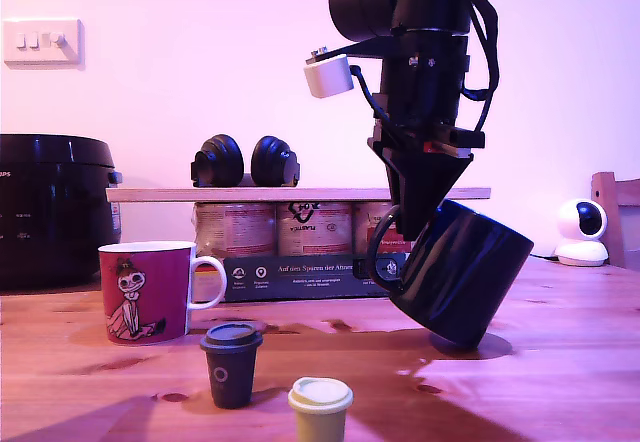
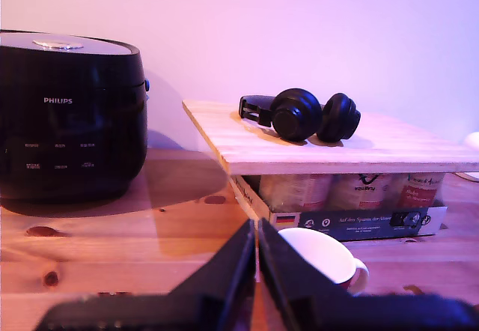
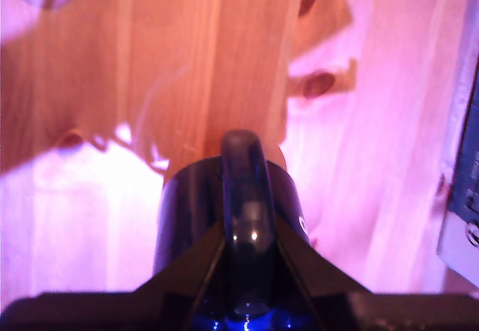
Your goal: Pick up the blue coffee cup and place it on the shelf behind you
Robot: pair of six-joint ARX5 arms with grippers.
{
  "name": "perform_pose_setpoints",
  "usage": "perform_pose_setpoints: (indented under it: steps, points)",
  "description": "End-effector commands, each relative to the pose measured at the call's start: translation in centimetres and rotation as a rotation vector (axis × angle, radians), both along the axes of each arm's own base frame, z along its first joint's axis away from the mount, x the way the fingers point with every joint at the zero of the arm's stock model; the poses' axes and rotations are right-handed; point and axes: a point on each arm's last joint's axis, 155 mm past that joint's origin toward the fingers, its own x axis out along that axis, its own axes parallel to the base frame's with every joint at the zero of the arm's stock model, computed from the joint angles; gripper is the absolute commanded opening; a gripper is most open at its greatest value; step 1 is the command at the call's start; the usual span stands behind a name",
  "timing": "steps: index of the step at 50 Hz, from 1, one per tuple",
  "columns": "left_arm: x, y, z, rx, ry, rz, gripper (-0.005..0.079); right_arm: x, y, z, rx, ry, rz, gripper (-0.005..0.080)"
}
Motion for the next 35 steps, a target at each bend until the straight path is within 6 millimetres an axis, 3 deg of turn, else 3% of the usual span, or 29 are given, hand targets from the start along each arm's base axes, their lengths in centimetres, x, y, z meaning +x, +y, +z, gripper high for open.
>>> perform_pose_setpoints:
  steps: [1, 10, 26, 35]
  points:
    - [-0.1, -0.1, 0.4, -0.002, -0.016, -0.005, -0.0020, -0.2, 1.2, 0.1, 0.037, 0.012, 0.016, -0.0013]
    - [-0.1, -0.1, 0.4, -0.002, -0.016, -0.004, -0.0020, -1.1, 2.5, -0.4, 0.064, 0.043, 0.050, -0.0013]
    - [-0.1, -0.1, 0.4, -0.001, -0.017, -0.004, -0.0020, -2.7, 2.4, -3.7, -0.009, 0.140, 0.069, -0.0013]
    - [-0.1, -0.1, 0.4, -0.002, -0.017, -0.004, -0.0020, -2.6, 1.7, -4.5, -0.051, 0.145, 0.061, -0.0013]
